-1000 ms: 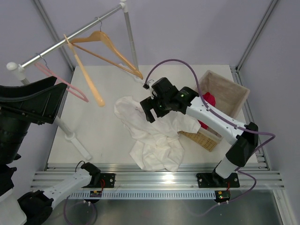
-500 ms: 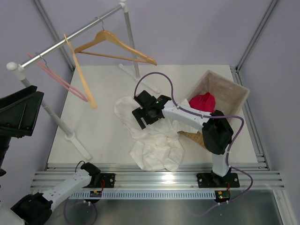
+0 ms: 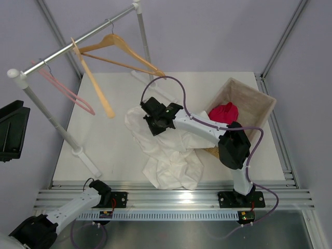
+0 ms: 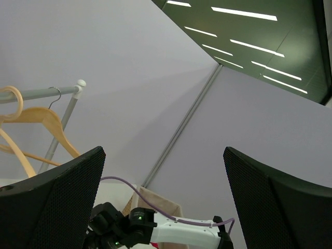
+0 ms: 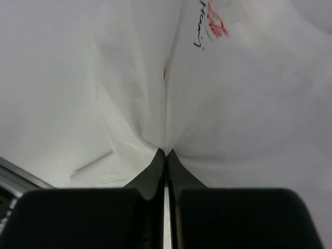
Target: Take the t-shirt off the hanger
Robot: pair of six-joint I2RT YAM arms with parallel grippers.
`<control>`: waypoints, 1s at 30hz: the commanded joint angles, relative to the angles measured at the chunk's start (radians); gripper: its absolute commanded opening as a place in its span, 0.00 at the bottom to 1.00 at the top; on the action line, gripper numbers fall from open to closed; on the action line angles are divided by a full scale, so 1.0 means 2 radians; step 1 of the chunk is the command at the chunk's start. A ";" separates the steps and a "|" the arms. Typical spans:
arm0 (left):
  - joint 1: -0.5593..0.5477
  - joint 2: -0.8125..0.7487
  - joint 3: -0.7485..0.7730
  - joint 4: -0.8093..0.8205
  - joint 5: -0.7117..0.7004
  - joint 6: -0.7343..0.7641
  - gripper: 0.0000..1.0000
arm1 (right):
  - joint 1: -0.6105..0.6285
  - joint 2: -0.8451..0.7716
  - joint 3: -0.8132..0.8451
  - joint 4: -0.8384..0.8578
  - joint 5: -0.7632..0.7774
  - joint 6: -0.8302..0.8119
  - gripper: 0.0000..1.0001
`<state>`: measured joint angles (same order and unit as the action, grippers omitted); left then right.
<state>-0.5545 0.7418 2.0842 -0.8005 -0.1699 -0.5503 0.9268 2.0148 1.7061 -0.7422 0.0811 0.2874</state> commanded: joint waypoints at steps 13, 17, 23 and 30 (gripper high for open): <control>-0.001 0.023 0.022 0.023 -0.016 0.060 0.99 | 0.037 -0.010 0.133 0.080 -0.052 0.017 0.00; -0.001 0.025 0.022 0.028 -0.016 0.067 0.99 | 0.042 0.003 0.155 0.086 -0.060 0.019 0.00; -0.001 0.026 0.024 0.030 -0.017 0.076 0.99 | 0.057 0.023 0.197 0.102 -0.100 0.007 0.00; -0.002 0.029 0.035 0.031 -0.018 0.086 0.99 | 0.058 0.020 0.170 0.109 -0.064 0.015 0.00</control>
<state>-0.5545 0.7715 2.1304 -0.7811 -0.1932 -0.4110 1.0378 2.0739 2.0552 -0.5957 -0.0895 0.3107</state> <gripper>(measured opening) 0.987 0.011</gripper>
